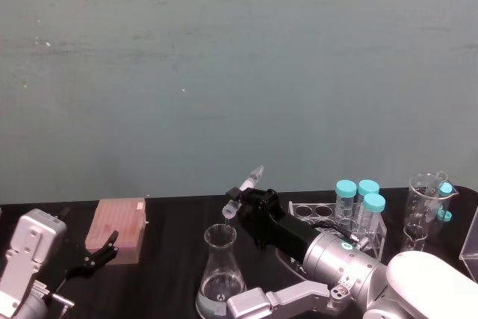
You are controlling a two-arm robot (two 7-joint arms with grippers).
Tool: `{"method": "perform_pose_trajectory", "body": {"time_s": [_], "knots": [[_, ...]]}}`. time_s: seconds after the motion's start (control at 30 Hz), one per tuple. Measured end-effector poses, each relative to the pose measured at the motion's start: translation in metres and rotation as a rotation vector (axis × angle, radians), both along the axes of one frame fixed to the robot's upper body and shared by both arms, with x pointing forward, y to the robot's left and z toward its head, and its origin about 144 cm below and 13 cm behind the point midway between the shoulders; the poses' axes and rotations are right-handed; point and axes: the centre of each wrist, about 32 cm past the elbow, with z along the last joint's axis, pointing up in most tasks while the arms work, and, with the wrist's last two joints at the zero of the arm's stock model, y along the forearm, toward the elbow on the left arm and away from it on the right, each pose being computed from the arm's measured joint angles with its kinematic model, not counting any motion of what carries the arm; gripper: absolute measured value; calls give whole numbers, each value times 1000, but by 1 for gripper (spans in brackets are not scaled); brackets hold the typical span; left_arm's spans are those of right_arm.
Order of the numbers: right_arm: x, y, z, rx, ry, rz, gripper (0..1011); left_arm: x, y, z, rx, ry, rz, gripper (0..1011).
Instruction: Pour the liquid from the test tube into the beaker using one hand.
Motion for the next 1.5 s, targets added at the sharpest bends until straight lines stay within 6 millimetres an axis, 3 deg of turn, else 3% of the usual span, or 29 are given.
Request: {"method": "perform_pose_trajectory", "body": {"time_s": [1.5], "knots": [[11, 2, 2, -74, -61, -4, 199, 0, 0, 0, 0, 0, 0, 1000]]}}
